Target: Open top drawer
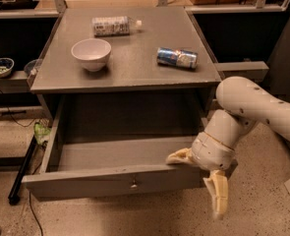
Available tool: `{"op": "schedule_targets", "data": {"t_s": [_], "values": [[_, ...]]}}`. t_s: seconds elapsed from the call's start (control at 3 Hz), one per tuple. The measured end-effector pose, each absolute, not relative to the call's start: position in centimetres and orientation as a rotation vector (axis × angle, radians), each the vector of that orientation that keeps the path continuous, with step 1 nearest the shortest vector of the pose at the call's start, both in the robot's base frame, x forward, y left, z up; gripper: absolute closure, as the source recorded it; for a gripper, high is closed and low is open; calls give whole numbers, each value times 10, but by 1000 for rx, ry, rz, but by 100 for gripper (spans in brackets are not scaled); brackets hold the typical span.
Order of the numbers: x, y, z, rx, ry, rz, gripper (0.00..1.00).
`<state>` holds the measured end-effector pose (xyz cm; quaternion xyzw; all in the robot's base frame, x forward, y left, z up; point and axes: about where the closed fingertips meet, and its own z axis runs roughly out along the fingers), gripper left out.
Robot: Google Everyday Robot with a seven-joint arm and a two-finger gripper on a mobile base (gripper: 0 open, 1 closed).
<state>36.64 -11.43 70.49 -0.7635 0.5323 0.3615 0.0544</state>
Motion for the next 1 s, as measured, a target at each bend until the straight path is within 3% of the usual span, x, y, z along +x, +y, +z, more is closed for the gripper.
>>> {"op": "schedule_targets", "data": {"t_s": [0.33, 1.0], "values": [[334, -140, 711, -2276, 1613, 1135, 0], [319, -157, 712, -2215, 1637, 1139, 0]]}}
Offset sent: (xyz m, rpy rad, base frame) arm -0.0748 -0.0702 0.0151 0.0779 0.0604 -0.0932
